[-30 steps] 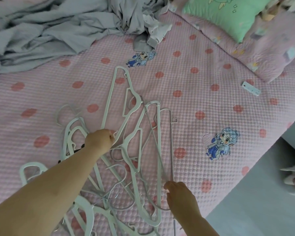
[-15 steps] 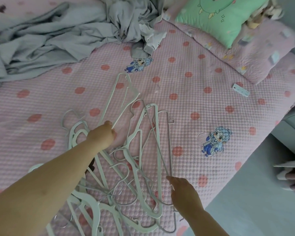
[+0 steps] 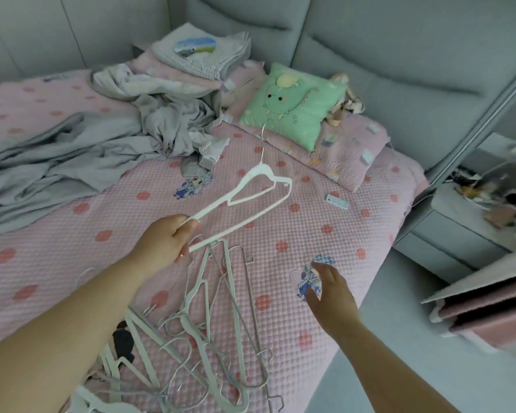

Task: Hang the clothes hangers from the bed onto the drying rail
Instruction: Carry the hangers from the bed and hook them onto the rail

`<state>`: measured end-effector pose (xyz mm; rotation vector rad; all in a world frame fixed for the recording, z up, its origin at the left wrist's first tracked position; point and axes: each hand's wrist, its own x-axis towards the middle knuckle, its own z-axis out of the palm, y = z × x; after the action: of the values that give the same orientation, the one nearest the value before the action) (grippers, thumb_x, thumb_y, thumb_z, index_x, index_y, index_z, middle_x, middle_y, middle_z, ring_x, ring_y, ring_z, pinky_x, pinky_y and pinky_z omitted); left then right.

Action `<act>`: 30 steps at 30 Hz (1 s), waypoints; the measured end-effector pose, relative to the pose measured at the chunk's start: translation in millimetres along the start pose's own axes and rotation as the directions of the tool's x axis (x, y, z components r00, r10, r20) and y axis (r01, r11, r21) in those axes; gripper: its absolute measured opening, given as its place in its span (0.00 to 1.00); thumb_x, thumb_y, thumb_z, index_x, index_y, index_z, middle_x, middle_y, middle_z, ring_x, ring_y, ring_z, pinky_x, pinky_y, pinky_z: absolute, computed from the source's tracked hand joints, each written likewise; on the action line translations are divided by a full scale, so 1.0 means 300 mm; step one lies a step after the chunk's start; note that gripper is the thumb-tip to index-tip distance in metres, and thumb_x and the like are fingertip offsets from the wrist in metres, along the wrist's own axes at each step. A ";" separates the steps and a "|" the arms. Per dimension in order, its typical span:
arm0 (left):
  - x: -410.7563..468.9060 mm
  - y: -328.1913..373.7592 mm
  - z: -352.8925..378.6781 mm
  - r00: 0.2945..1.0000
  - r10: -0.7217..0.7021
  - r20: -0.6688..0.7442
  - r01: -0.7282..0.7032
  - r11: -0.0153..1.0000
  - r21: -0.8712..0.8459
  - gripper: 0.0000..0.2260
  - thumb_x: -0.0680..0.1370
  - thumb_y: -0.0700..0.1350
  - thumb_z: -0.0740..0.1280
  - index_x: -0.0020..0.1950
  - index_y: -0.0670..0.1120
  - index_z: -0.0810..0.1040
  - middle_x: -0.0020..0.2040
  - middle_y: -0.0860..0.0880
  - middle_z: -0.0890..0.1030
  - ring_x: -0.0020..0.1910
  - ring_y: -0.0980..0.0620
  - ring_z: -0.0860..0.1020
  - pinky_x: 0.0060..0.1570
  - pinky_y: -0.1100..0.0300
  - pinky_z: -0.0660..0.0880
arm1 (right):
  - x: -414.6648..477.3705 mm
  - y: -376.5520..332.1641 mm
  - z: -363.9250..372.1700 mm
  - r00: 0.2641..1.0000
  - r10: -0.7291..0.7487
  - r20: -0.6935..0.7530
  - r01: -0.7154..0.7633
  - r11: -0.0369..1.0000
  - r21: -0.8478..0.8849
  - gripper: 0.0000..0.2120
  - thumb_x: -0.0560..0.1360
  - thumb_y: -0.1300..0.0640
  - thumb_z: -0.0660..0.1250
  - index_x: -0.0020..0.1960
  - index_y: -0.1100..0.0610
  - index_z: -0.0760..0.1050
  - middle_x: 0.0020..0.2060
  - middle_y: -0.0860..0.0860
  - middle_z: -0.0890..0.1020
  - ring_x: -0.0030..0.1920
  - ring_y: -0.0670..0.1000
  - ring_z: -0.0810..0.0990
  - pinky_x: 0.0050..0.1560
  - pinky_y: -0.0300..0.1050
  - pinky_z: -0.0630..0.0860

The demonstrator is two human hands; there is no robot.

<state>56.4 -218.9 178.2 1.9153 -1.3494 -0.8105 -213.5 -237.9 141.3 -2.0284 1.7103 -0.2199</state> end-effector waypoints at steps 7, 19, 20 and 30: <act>-0.116 0.423 0.075 0.925 0.278 0.259 -0.226 0.951 -0.211 0.13 0.80 0.41 0.57 0.38 0.46 0.77 0.20 0.51 0.77 0.23 0.61 0.75 0.32 0.77 0.70 | -0.127 0.150 -0.507 0.906 0.060 -0.418 -0.090 0.995 -0.051 0.31 0.76 0.56 0.62 0.74 0.54 0.51 0.74 0.51 0.56 0.74 0.53 0.54 0.73 0.48 0.52; -0.569 1.073 0.406 0.606 0.617 0.501 -0.516 0.785 -0.342 0.15 0.78 0.45 0.62 0.33 0.49 0.80 0.21 0.48 0.78 0.26 0.59 0.76 0.39 0.70 0.72 | -0.921 0.559 -1.041 0.659 0.215 -0.721 -0.445 0.884 -0.143 0.23 0.77 0.56 0.60 0.70 0.52 0.60 0.68 0.49 0.67 0.70 0.51 0.61 0.69 0.44 0.55; -0.627 1.131 0.446 0.570 0.648 0.505 -0.544 0.758 -0.358 0.15 0.77 0.47 0.63 0.31 0.49 0.80 0.21 0.48 0.78 0.26 0.59 0.76 0.40 0.66 0.72 | -1.007 0.592 -1.074 0.646 0.259 -0.718 -0.470 0.876 -0.106 0.18 0.77 0.57 0.60 0.66 0.53 0.65 0.64 0.50 0.72 0.66 0.53 0.67 0.63 0.45 0.61; -1.366 1.615 0.876 0.142 0.804 0.577 -0.879 0.370 -0.300 0.07 0.77 0.49 0.64 0.39 0.54 0.76 0.24 0.54 0.75 0.21 0.62 0.71 0.31 0.63 0.68 | -1.864 0.883 -1.267 0.396 0.489 -0.777 -0.727 0.684 0.060 0.14 0.78 0.61 0.54 0.60 0.54 0.73 0.55 0.55 0.79 0.53 0.58 0.78 0.51 0.48 0.75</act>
<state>-531.5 5.1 453.5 0.4893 -2.5812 -0.7629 -722.3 175.7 453.2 -1.3116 3.0882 -0.6479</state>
